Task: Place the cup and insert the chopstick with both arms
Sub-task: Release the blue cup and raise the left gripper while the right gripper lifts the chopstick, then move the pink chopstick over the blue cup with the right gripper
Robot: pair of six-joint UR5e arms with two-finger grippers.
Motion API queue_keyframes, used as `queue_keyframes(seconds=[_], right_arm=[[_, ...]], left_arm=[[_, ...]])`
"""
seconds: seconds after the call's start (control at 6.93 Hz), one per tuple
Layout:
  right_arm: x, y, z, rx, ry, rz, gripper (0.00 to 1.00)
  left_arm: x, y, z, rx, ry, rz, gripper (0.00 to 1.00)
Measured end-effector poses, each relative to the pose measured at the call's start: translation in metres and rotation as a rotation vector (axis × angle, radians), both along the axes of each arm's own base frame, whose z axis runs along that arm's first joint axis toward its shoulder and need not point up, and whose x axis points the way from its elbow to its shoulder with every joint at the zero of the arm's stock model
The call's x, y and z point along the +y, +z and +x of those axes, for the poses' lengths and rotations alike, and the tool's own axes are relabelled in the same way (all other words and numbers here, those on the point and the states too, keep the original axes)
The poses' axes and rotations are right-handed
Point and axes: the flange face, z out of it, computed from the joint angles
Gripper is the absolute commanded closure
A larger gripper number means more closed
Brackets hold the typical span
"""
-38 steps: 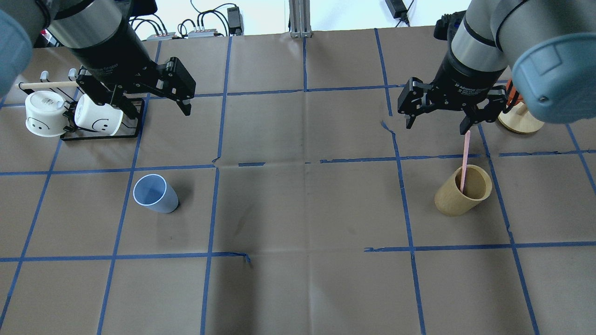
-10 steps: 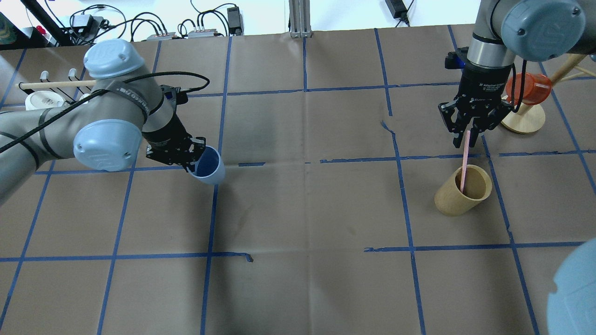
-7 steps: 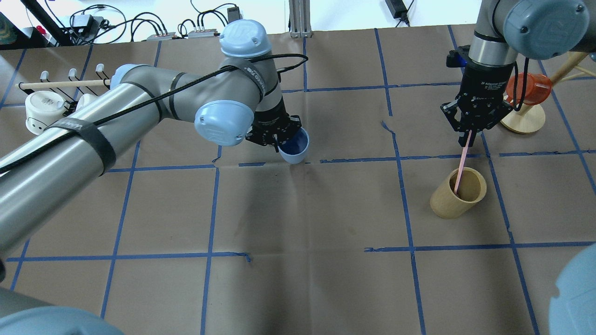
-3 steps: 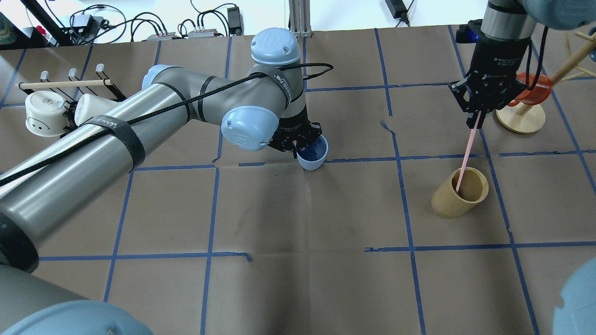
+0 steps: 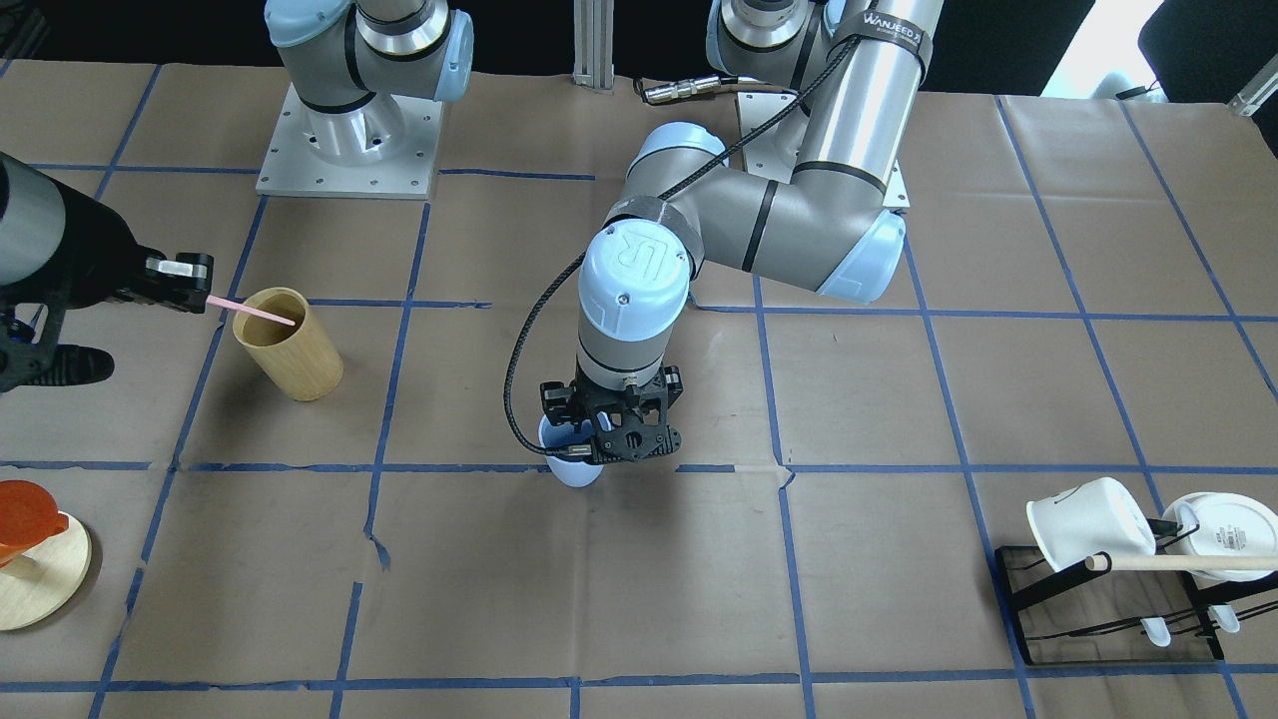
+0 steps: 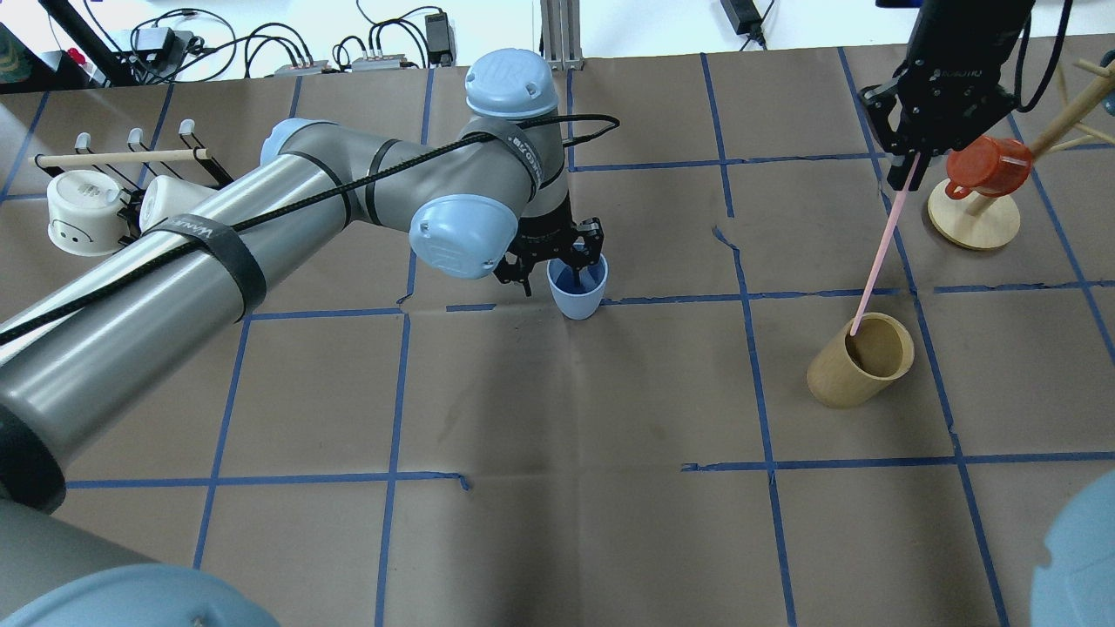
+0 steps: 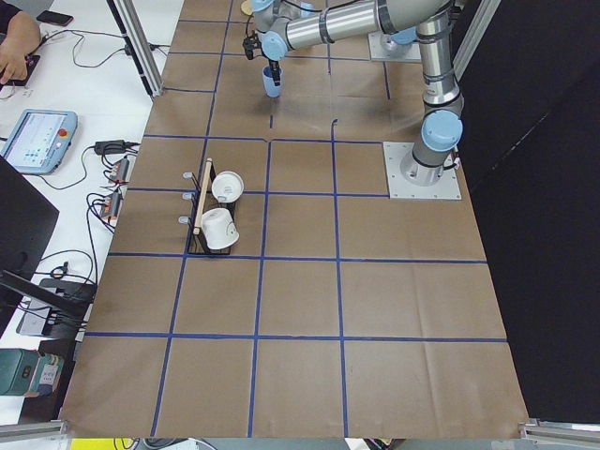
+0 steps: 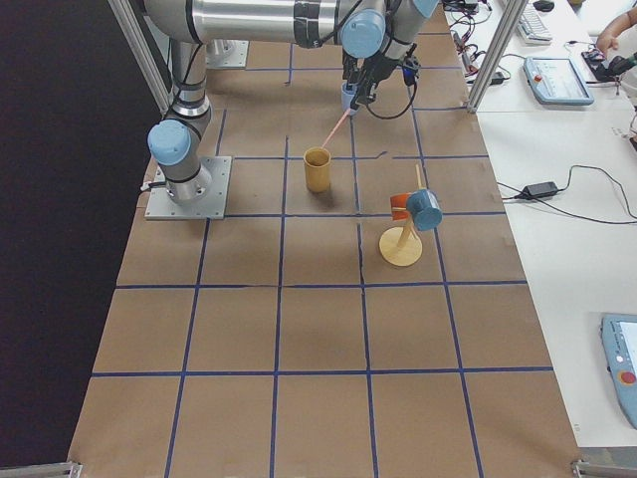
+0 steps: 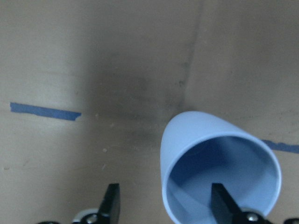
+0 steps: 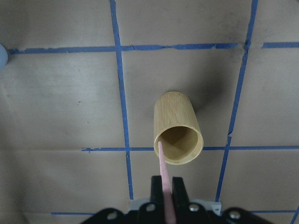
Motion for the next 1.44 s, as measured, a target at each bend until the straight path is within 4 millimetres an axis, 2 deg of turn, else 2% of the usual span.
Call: queue_keyframes(seconds=[0.14, 0.29, 0.43, 0.58, 0.72, 0.87, 1.01, 1.15, 1.3, 1.44], right_arm=[[-0.002, 0.017, 0.001, 0.002, 0.001, -0.025, 0.95], [-0.002, 0.033, 0.006, 0.004, 0.008, -0.057, 0.96], [-0.002, 0.049, 0.020, 0.002, 0.022, -0.094, 0.96], [0.000, 0.063, 0.042, 0.010, 0.023, -0.134, 0.96], [0.003, 0.073, 0.071, 0.008, -0.007, -0.176, 0.96], [0.005, 0.078, 0.102, -0.011, -0.045, -0.214, 0.96], [0.007, 0.076, 0.140, -0.026, -0.073, -0.250, 0.96], [0.013, 0.070, 0.179, -0.030, -0.094, -0.271, 0.96], [0.021, 0.063, 0.211, -0.031, -0.118, -0.288, 0.96], [0.026, 0.050, 0.230, -0.037, -0.127, -0.314, 0.96]], left_arm=[[-0.006, 0.028, 0.021, 0.010, -0.002, -0.017, 0.00], [-0.007, 0.067, 0.054, 0.023, -0.013, -0.031, 0.00], [0.004, 0.109, 0.091, 0.027, -0.052, -0.023, 0.00], [0.022, 0.146, 0.127, 0.030, -0.102, -0.002, 0.00], [0.040, 0.177, 0.155, 0.025, -0.126, -0.005, 0.00], [0.056, 0.203, 0.173, 0.009, -0.134, -0.027, 0.00], [0.068, 0.221, 0.180, -0.001, -0.136, -0.045, 0.00], [0.073, 0.234, 0.182, -0.006, -0.137, -0.062, 0.00], [0.075, 0.245, 0.183, -0.015, -0.139, -0.077, 0.00], [0.077, 0.252, 0.185, -0.035, -0.141, -0.085, 0.00]])
